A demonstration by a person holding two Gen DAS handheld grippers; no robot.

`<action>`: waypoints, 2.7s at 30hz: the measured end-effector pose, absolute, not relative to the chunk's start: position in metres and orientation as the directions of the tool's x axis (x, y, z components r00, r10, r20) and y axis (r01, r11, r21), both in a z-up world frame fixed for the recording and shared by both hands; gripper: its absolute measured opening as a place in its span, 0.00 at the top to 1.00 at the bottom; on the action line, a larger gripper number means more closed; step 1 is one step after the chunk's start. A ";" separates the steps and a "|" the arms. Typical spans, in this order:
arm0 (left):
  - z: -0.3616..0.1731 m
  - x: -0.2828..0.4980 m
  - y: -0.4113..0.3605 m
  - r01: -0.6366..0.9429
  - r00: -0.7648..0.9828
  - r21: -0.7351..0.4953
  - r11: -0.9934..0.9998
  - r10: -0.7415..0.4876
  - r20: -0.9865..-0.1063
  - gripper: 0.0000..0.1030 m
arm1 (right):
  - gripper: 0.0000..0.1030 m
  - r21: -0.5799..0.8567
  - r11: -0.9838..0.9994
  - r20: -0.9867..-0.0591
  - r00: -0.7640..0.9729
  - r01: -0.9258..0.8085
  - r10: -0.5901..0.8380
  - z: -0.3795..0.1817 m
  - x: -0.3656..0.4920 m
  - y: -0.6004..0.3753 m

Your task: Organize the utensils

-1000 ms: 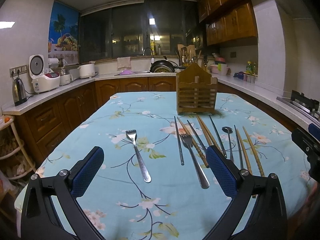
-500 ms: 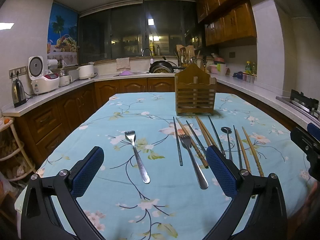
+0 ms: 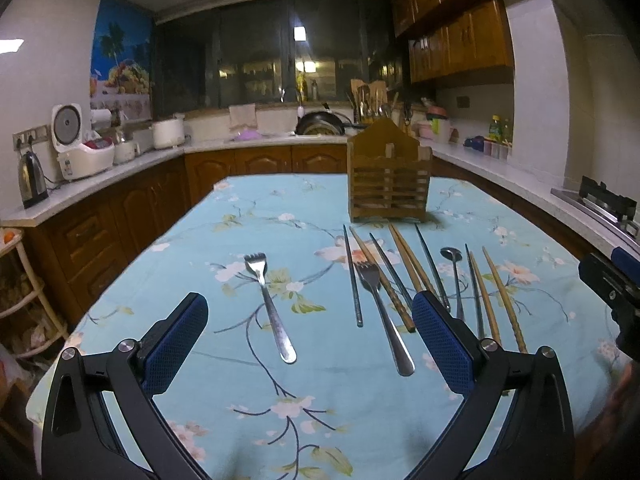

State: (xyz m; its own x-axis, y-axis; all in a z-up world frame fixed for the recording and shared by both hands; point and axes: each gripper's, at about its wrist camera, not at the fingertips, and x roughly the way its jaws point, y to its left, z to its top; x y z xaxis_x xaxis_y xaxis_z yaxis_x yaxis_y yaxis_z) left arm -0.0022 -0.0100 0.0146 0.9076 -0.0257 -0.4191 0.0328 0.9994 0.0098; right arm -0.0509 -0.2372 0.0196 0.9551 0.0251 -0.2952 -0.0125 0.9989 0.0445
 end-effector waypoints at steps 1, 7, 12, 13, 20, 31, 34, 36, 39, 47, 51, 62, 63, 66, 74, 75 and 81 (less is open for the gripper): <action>0.015 0.000 -0.009 0.037 0.902 0.002 0.999 -0.032 -0.431 0.00 | 0.00 0.044 0.999 -0.302 0.953 -0.010 0.023 0.020 -0.051 -0.236; 0.016 0.020 -0.005 0.060 0.864 -0.046 0.997 -0.074 -0.498 0.00 | 0.00 0.073 0.997 -0.363 0.930 -0.027 0.052 0.023 -0.043 -0.227; 0.017 0.041 -0.007 0.101 0.825 -0.060 0.993 -0.118 -0.553 0.00 | 0.00 0.103 0.994 -0.402 0.912 -0.044 0.082 0.028 -0.028 -0.229; 0.017 0.046 -0.008 0.114 0.814 -0.065 0.991 -0.131 -0.566 0.00 | 0.00 0.109 0.993 -0.408 0.909 -0.047 0.088 0.029 -0.024 -0.231; 0.013 0.086 -0.014 0.173 0.725 -0.128 0.977 -0.214 -0.654 0.00 | 0.01 0.204 0.975 -0.484 0.858 -0.083 0.174 0.031 0.013 -0.235; -0.003 0.146 -0.028 0.249 0.575 -0.194 0.949 -0.306 -0.759 0.27 | 0.42 0.365 0.926 -0.600 0.737 -0.093 0.311 0.016 0.089 -0.260; -0.011 0.159 -0.035 0.265 0.535 -0.204 0.942 -0.320 -0.782 0.37 | 0.56 0.396 0.914 -0.635 0.691 -0.091 0.344 0.006 0.108 -0.262; -0.015 0.166 -0.040 0.277 0.513 -0.200 0.940 -0.321 -0.796 0.42 | 0.59 0.409 0.908 -0.661 0.659 -0.086 0.360 -0.002 0.120 -0.262; -0.022 0.176 -0.045 0.284 0.480 -0.195 0.939 -0.315 -0.819 0.47 | 0.62 0.417 0.905 -0.692 0.617 -0.083 0.375 -0.012 0.132 -0.260; -0.034 0.192 -0.046 0.274 0.442 -0.218 0.937 -0.324 -0.836 0.71 | 0.67 0.431 0.901 -0.751 0.537 -0.039 0.383 -0.036 0.159 -0.260; -0.034 0.196 -0.048 0.298 0.441 -0.221 0.929 -0.339 -0.831 0.76 | 0.77 0.439 0.898 -0.746 0.543 -0.036 0.387 -0.039 0.168 -0.264; -0.023 0.185 -0.040 0.319 0.471 -0.235 0.918 -0.368 -0.802 0.78 | 0.97 0.488 0.870 -0.692 0.580 -0.064 0.431 -0.027 0.154 -0.274; -0.021 0.183 -0.037 0.316 0.476 -0.241 0.918 -0.372 -0.797 0.78 | 0.97 0.487 0.871 -0.689 0.584 -0.066 0.429 -0.025 0.152 -0.274; -0.010 0.176 -0.028 0.305 0.497 -0.258 0.917 -0.384 -0.778 0.78 | 0.98 0.492 0.868 -0.675 0.598 -0.071 0.432 -0.017 0.146 -0.273; 0.029 0.155 -0.008 0.305 0.580 -0.275 0.912 -0.407 -0.705 0.79 | 0.98 0.490 0.865 -0.638 0.633 -0.106 0.439 0.006 0.137 -0.266; 0.035 0.153 -0.006 0.305 0.593 -0.276 0.911 -0.409 -0.694 0.79 | 0.98 0.488 0.866 -0.632 0.639 -0.112 0.439 0.010 0.136 -0.265; 0.064 0.145 0.005 0.306 0.652 -0.278 0.910 -0.413 -0.635 0.79 | 0.98 0.475 0.869 -0.590 0.681 -0.142 0.434 0.036 0.129 -0.261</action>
State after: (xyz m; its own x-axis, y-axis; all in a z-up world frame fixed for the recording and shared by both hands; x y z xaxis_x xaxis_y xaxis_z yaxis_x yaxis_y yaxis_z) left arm 0.1445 0.0050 0.0637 0.6521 -0.4134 -0.6355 0.3064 0.9104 -0.2779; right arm 0.1285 -0.2612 0.0360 0.6806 0.4338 -0.5904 -0.1421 0.8687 0.4745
